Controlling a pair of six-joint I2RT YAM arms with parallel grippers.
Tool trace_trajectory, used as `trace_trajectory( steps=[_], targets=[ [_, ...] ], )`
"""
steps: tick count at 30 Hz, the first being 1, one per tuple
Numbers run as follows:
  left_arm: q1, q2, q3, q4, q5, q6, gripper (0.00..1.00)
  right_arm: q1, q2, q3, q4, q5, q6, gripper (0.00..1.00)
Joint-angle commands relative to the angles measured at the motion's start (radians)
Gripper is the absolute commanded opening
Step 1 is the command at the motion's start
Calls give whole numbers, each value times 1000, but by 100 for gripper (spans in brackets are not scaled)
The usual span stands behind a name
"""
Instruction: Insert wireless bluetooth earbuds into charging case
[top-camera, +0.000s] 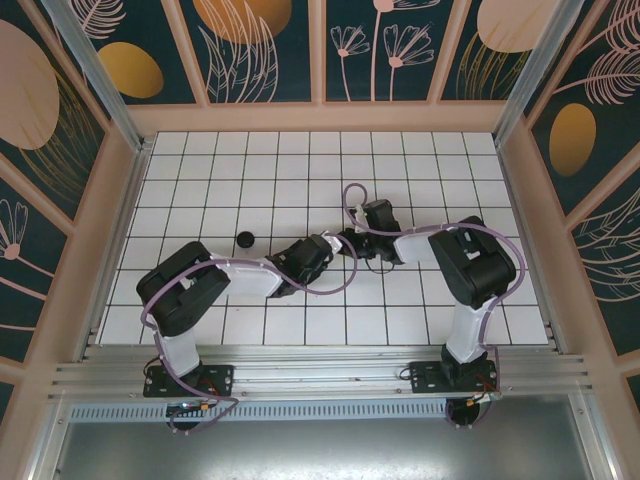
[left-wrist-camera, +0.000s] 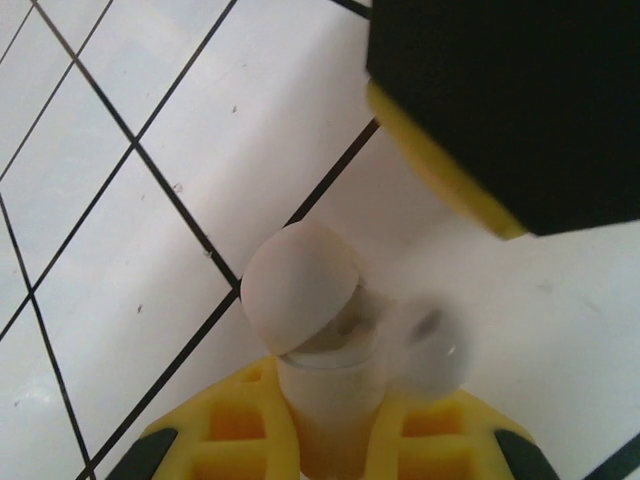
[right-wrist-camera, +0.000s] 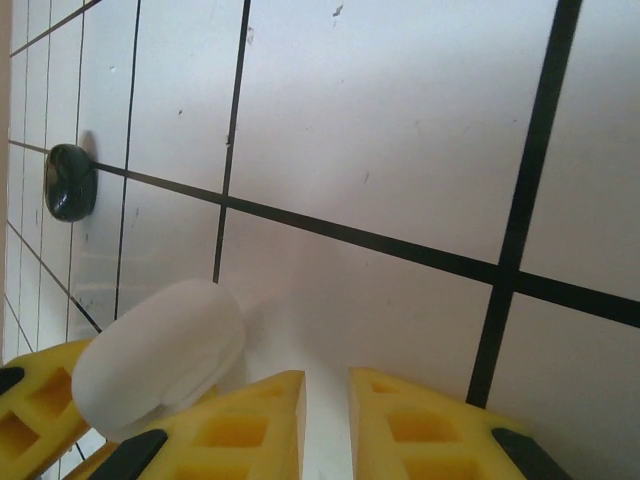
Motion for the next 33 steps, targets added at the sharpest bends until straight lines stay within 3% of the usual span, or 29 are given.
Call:
trace_trajectory(
  steps=[1,7,16,21,24,30,33],
  targets=[
    [3,-52,-25,-5,-57,-12,0,-16,-41,-29,-19,59,13,19],
    [3,-11,35,-121,7,46,0,-50,-92,-107,91,-1,63,19],
    [5,-132,-38,12,60,-57,0,-45,-201,-84,-70,24,-61,22],
    [46,-219,-74,24,124,-118,0,-28,-206,56,-282,70,-261,28],
    [91,-301,-136,44,181,-184,0,-10,-138,207,-416,111,-324,26],
    [137,-457,-219,24,216,-253,0,58,-25,378,-539,160,-293,26],
    [144,-511,-245,8,219,-266,0,104,40,468,-641,255,-233,27]
  ],
)
